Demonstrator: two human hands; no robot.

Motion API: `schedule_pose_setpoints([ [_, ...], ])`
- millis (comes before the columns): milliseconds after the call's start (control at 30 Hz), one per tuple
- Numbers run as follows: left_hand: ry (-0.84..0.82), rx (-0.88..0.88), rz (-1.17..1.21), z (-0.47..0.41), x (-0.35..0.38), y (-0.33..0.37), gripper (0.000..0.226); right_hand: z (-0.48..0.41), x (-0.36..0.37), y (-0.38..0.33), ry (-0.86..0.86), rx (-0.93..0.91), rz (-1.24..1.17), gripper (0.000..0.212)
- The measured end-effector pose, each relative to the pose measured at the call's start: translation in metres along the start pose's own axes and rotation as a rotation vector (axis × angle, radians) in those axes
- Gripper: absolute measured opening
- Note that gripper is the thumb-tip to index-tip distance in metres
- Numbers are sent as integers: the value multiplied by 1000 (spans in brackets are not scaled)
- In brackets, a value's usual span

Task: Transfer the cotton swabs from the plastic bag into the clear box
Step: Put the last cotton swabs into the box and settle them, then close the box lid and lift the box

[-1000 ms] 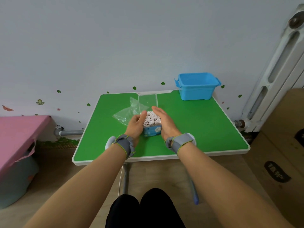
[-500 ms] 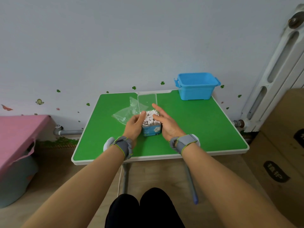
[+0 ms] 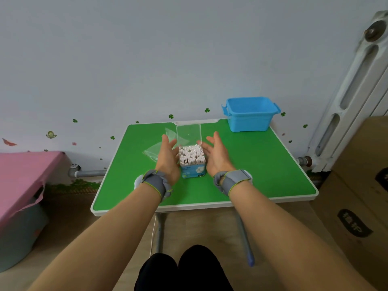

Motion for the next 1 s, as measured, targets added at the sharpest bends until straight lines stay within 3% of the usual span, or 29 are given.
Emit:
schedule_pose_setpoints([
  [200,-65,-44,182,-4,12,6,58,-3,9,-10,-55,-1,30,60],
  [400,-68,-76,266,-11,10,2,48,-8,5,-6,-59,20,-40,54],
  [1000,1,-57,211,-13,9,-6,39,-6,6,6,-49,-3,-72,51],
])
Point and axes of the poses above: each hand's wrist, its own z-axis away from the middle knuckle, its own x-axis out of the palm, y = z × x, the point moved 3 cm from there along -z, towards the middle knuckle, and after that the axes turned 4 degrees about y, right-handed, at the moved point
